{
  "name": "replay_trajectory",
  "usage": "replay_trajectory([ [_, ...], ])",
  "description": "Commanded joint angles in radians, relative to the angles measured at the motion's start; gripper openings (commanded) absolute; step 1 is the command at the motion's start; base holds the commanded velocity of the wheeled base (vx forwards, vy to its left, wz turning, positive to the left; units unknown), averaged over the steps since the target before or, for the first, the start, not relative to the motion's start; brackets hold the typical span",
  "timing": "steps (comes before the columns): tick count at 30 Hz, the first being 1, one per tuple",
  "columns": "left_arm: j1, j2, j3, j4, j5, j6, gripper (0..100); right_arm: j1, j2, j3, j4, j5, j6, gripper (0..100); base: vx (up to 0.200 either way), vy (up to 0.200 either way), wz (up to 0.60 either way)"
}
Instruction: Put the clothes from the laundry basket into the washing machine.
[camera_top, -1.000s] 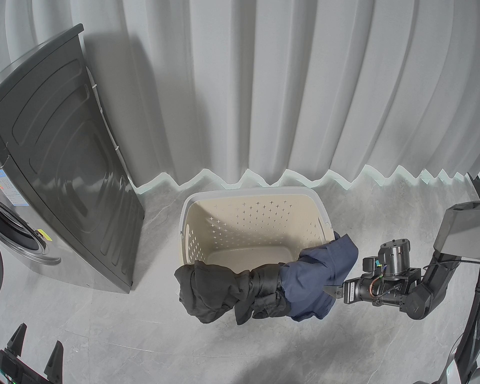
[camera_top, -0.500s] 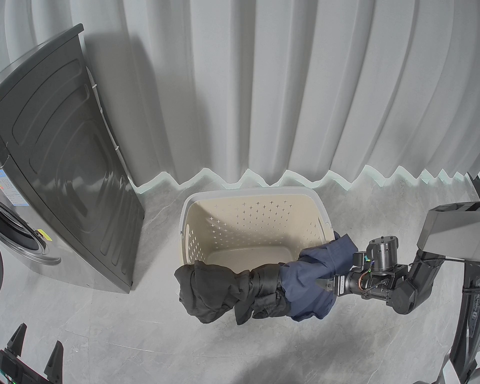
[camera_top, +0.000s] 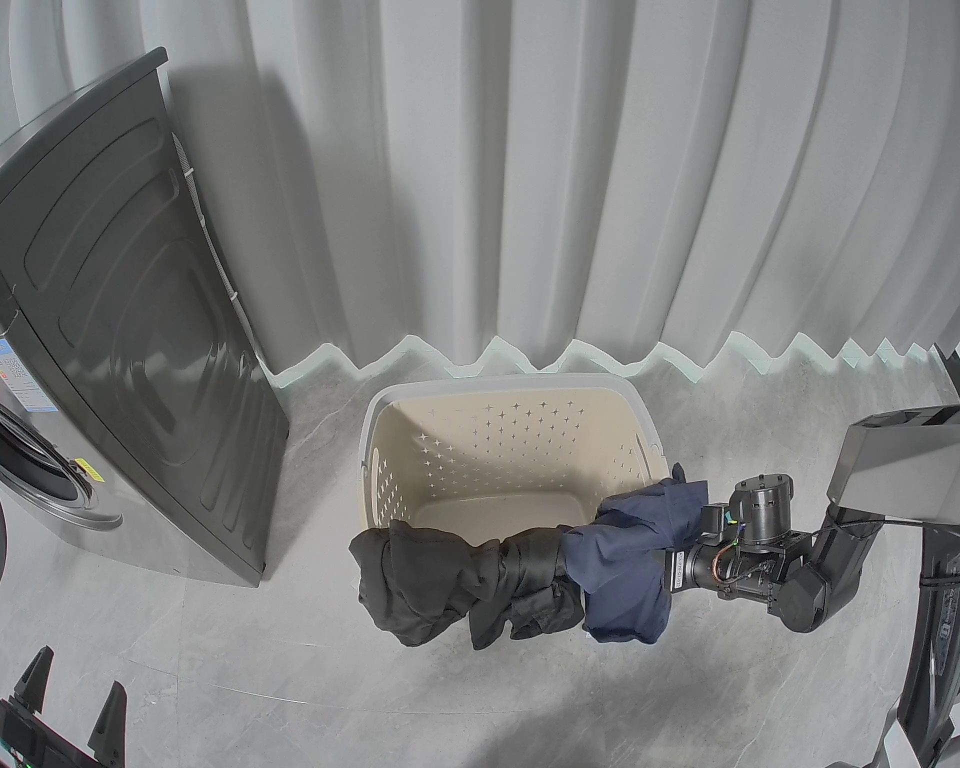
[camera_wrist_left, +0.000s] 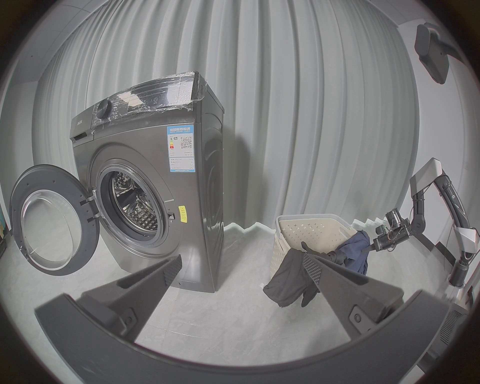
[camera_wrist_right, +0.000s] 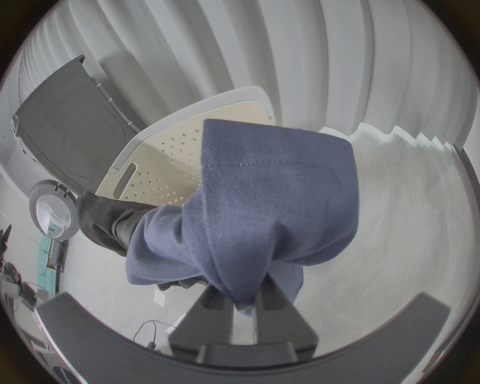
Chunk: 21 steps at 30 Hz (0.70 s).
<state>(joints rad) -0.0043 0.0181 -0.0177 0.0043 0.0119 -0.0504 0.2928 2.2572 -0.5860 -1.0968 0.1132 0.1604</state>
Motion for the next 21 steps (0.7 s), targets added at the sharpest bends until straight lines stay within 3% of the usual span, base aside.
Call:
replay_trajectory([
  [1, 0.000, -0.013, 0.015, 0.000, 0.000, 0.000, 100, 0.005, -0.018, 0.028, -0.017, 0.000, 0.001, 0, 0.000, 0.000, 0.00],
  [10, 0.000, -0.013, 0.015, 0.000, 0.000, 0.000, 100, 0.042, -0.173, 0.179, -0.109, 0.000, -0.001, 0, 0.000, 0.000, 0.00],
  [21, 0.000, -0.013, 0.015, 0.000, 0.000, 0.000, 100, 0.114, -0.395, 0.209, -0.110, -0.015, 0.028, 0, 0.000, 0.000, 0.00],
])
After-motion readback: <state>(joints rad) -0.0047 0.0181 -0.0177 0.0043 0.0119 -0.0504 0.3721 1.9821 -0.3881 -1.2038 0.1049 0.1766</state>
